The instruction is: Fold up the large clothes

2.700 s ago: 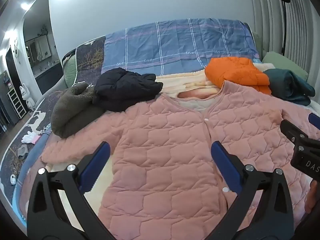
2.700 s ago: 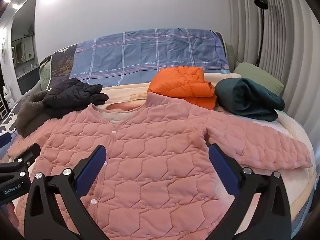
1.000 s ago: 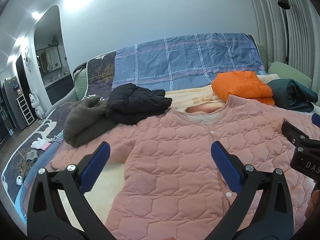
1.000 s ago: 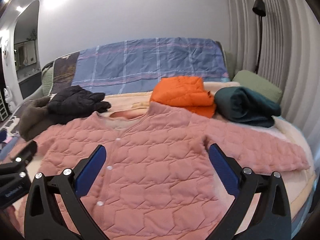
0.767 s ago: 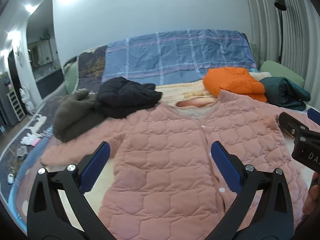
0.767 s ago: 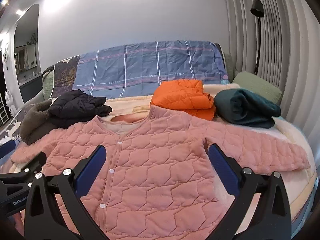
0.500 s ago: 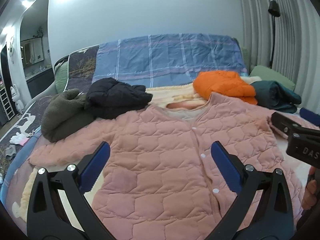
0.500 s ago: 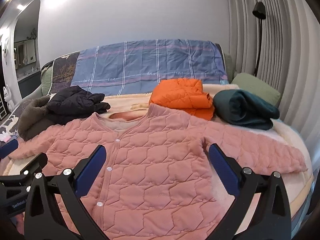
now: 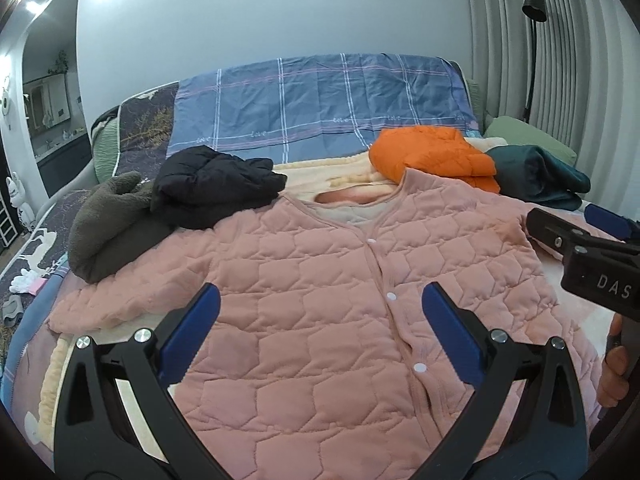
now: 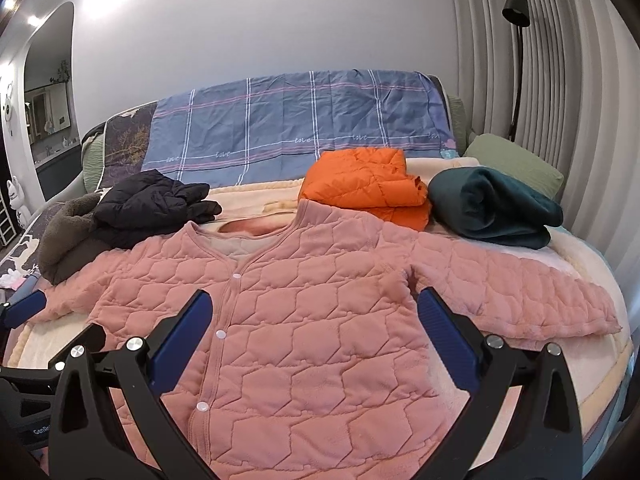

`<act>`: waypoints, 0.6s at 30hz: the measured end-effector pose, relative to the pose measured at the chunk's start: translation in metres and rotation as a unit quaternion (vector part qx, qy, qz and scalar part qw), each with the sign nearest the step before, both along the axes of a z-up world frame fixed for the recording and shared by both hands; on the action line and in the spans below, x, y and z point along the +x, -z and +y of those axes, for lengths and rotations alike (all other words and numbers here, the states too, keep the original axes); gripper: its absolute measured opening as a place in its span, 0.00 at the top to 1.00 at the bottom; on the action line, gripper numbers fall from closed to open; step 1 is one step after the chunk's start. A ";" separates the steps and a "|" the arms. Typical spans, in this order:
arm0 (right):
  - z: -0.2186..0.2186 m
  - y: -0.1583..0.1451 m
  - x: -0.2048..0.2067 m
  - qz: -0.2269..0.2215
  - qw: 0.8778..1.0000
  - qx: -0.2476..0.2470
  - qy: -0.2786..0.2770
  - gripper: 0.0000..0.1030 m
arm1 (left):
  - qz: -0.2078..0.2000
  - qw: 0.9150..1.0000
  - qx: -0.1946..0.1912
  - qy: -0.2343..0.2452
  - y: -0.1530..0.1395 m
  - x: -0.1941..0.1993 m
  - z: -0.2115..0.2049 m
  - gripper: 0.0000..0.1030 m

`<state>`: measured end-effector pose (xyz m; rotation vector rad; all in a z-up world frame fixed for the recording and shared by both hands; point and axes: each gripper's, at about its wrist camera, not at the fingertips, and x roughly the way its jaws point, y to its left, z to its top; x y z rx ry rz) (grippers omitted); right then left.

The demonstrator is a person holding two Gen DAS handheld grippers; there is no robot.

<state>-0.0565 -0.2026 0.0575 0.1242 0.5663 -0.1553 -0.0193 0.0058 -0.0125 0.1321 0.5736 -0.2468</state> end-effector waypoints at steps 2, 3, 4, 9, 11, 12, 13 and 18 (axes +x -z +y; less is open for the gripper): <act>0.000 0.000 0.000 0.000 1.000 0.001 0.000 0.01 | -0.002 1.000 0.001 0.015 0.000 -0.002 -0.003 0.02; 0.000 0.000 0.000 0.001 1.000 0.001 -0.001 0.01 | -0.004 1.000 0.001 0.021 0.000 -0.004 -0.004 0.02; -0.001 0.000 0.000 0.001 1.000 0.003 -0.001 0.01 | -0.006 1.000 0.002 0.027 0.000 -0.006 -0.006 0.02; -0.003 0.002 0.000 0.001 1.000 0.005 0.004 0.01 | -0.008 0.999 0.010 0.035 0.001 -0.008 -0.012 0.02; -0.004 0.003 0.001 0.003 1.000 0.007 0.003 0.01 | -0.005 0.999 0.009 0.033 0.001 -0.007 -0.011 0.02; -0.005 0.003 0.001 0.004 1.000 0.008 0.002 0.01 | -0.002 0.999 0.006 0.033 0.001 -0.006 -0.011 0.02; -0.004 0.004 0.001 0.004 1.000 0.008 0.002 0.01 | 0.000 0.999 0.005 0.033 0.001 -0.006 -0.011 0.02; -0.005 0.005 0.002 0.005 1.000 0.009 0.004 0.01 | 0.009 1.000 -0.002 0.029 0.002 -0.003 -0.008 0.02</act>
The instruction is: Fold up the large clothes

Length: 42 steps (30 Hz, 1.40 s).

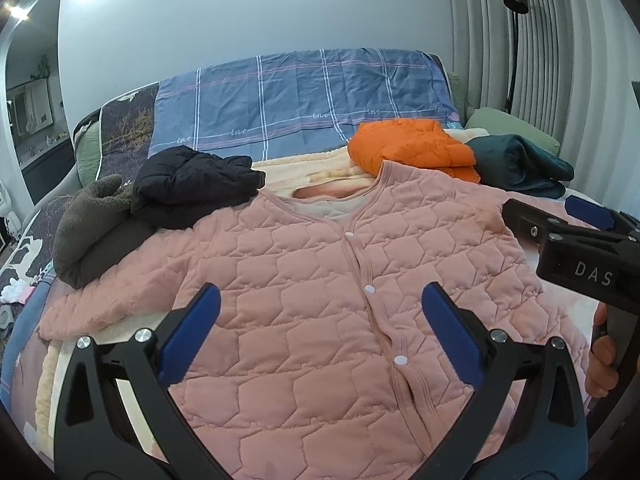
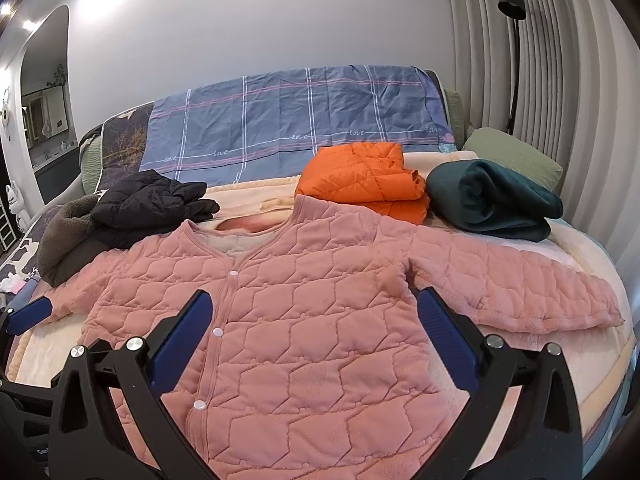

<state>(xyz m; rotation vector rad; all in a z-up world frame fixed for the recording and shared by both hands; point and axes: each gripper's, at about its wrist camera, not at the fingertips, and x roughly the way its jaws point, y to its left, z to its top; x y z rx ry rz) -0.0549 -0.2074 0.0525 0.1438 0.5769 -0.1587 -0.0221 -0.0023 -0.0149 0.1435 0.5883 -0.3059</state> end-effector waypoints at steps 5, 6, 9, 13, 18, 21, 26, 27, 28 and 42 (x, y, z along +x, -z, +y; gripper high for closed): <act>0.000 0.002 0.003 0.005 1.000 0.005 -0.005 0.01 | 0.000 1.000 -0.005 -0.001 0.000 0.000 0.003 0.07; 0.001 0.003 0.004 0.007 1.000 0.004 -0.006 0.01 | 0.001 1.000 -0.006 0.000 0.000 0.000 0.003 0.08; 0.003 0.004 0.006 0.010 1.000 0.003 -0.009 0.01 | 0.007 1.000 -0.012 0.004 0.001 0.002 0.004 0.14; 0.005 0.004 0.008 0.013 1.000 0.002 -0.011 0.01 | 0.014 1.000 -0.019 0.006 0.002 0.005 0.005 0.17; 0.007 0.005 0.010 0.018 1.000 0.000 -0.017 0.01 | 0.015 0.999 -0.029 0.005 0.002 0.007 0.009 0.21; 0.009 0.006 0.011 0.022 1.000 0.000 -0.021 0.01 | 0.025 0.997 -0.076 -0.019 0.003 0.015 0.027 0.25; 0.009 0.007 0.012 0.027 0.999 -0.004 -0.021 0.01 | 0.099 0.977 -0.173 -0.082 0.025 0.050 0.094 0.49; 0.008 0.008 0.012 0.028 0.999 -0.004 -0.020 0.01 | 0.121 0.967 -0.199 -0.107 0.034 0.060 0.118 0.51; 0.007 0.009 0.012 0.029 0.999 -0.005 -0.019 0.01 | 0.136 0.957 -0.221 -0.132 0.042 0.066 0.141 0.51; 0.011 0.024 0.022 0.058 0.998 -0.019 -0.008 0.01 | 0.147 0.839 -0.374 -0.367 0.115 0.102 0.370 0.23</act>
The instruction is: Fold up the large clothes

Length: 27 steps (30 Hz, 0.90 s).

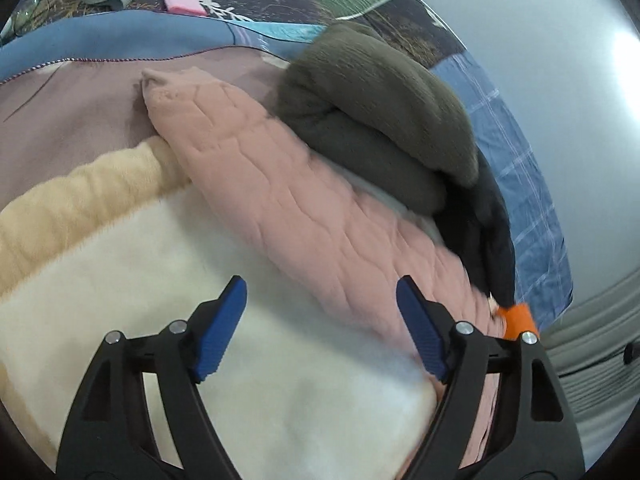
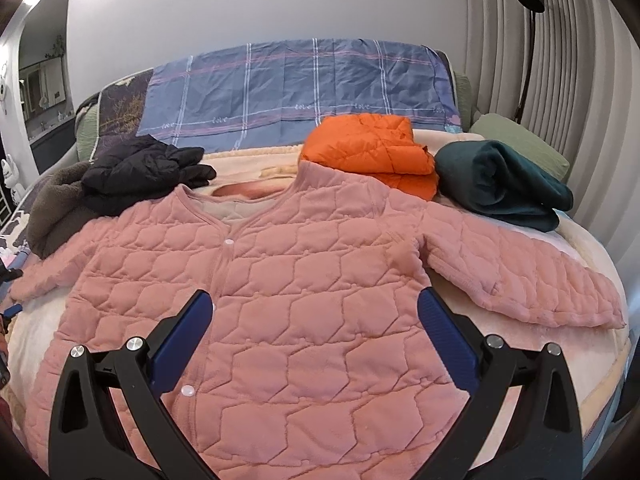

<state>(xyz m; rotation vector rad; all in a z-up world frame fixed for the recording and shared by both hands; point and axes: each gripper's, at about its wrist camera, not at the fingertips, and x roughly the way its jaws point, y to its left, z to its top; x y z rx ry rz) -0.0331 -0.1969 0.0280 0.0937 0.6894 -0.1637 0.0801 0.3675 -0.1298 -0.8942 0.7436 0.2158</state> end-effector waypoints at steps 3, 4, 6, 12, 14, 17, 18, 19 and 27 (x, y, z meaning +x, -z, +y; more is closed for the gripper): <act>-0.004 0.002 0.002 0.005 1.000 0.004 0.007 0.01 | 0.015 1.000 0.009 -0.017 0.009 0.013 0.014 0.22; -0.004 0.002 0.002 0.006 1.000 0.003 0.008 0.01 | 0.021 0.999 0.010 -0.024 0.013 0.016 0.021 0.22; -0.005 0.002 0.000 0.004 1.000 -0.002 0.011 0.01 | 0.030 0.999 0.011 -0.043 0.019 0.027 0.030 0.21; -0.016 0.006 0.002 0.012 1.000 0.003 0.028 0.01 | 0.004 0.995 -0.028 -0.093 0.032 0.042 0.063 0.72; -0.022 0.007 0.001 0.013 0.999 0.008 0.034 0.01 | -0.014 0.995 -0.041 -0.094 0.028 0.041 0.068 0.85; -0.029 0.008 0.000 0.011 0.999 0.009 0.043 0.01 | -0.050 0.996 0.010 -0.077 -0.010 0.036 0.052 0.87; -0.033 0.010 0.002 0.012 0.999 0.010 0.049 0.01 | -0.069 0.995 0.047 -0.061 -0.033 0.034 0.037 0.87; -0.034 0.012 0.004 0.014 0.998 0.012 0.052 0.01 | -0.086 0.993 0.066 -0.045 -0.051 0.032 0.023 0.87; -0.038 0.021 0.012 0.024 0.998 0.034 0.044 0.01 | -0.253 0.919 0.194 0.232 -0.180 0.027 -0.176 0.85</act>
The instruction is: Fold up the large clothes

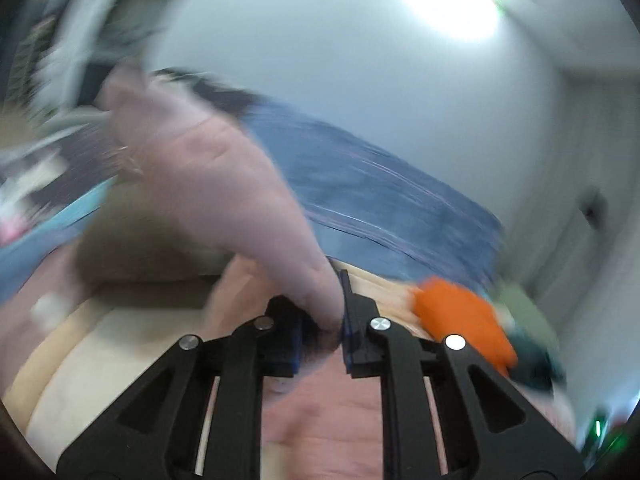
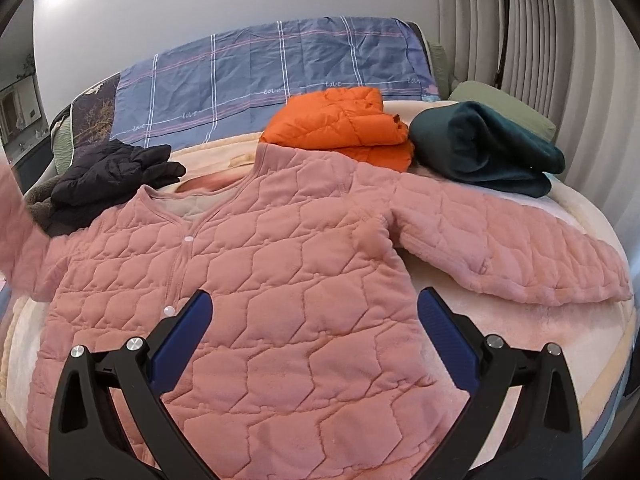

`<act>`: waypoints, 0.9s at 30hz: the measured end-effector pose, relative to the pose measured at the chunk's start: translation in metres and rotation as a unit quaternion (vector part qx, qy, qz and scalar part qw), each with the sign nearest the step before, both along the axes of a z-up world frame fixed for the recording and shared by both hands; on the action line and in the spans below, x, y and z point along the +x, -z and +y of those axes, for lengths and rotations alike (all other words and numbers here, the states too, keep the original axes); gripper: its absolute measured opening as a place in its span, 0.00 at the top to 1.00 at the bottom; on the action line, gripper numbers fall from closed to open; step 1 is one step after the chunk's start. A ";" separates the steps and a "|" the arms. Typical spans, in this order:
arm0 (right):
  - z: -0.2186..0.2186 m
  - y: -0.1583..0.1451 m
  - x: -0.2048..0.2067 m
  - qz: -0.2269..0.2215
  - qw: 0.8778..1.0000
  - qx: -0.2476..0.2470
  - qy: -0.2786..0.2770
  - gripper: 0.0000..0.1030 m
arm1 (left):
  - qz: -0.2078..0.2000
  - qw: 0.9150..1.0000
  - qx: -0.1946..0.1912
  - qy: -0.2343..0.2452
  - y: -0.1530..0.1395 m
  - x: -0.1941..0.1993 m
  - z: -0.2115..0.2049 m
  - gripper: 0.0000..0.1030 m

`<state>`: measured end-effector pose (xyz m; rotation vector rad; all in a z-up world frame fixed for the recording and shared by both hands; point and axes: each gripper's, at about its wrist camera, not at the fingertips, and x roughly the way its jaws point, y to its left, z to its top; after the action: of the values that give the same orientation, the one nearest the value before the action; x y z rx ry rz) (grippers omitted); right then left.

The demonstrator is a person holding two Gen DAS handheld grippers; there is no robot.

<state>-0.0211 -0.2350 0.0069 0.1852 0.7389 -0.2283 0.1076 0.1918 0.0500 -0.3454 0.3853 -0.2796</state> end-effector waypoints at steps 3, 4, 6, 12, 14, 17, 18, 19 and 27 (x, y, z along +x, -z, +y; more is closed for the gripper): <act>-0.010 0.003 -0.002 0.006 1.000 0.007 0.012 0.01 | 0.006 0.991 0.057 0.118 0.005 0.001 -0.088 0.80; -0.015 0.004 -0.003 0.007 1.000 0.012 0.019 0.01 | 0.020 0.984 0.078 0.158 0.015 0.001 -0.120 0.77; -0.024 0.005 -0.007 0.009 0.999 0.019 0.028 0.01 | 0.052 0.971 0.112 0.204 0.040 -0.001 -0.166 0.57; -0.038 0.010 -0.005 0.027 0.999 0.046 0.001 0.01 | 0.119 0.942 0.199 0.242 0.106 -0.008 -0.213 0.35; -0.040 0.014 0.002 0.040 0.995 0.081 -0.028 0.01 | 0.126 0.940 0.215 0.232 0.109 -0.013 -0.206 0.32; -0.040 0.021 0.021 0.057 0.981 0.169 -0.083 0.02 | 0.127 0.942 0.238 0.201 0.113 -0.017 -0.184 0.28; -0.039 0.023 0.031 0.063 0.974 0.194 -0.098 0.06 | 0.130 0.943 0.243 0.184 0.115 -0.018 -0.172 0.28; -0.036 0.025 0.039 0.070 0.970 0.207 -0.109 0.10 | 0.135 0.945 0.246 0.170 0.118 -0.019 -0.160 0.28; -0.009 0.071 0.118 0.150 0.899 0.386 -0.141 0.25 | 0.142 0.948 0.278 0.060 0.125 -0.029 -0.091 0.15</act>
<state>0.0973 -0.2443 -0.0641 0.8060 1.1290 0.3380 0.0784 0.1011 -0.0750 0.1976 0.7502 -0.2292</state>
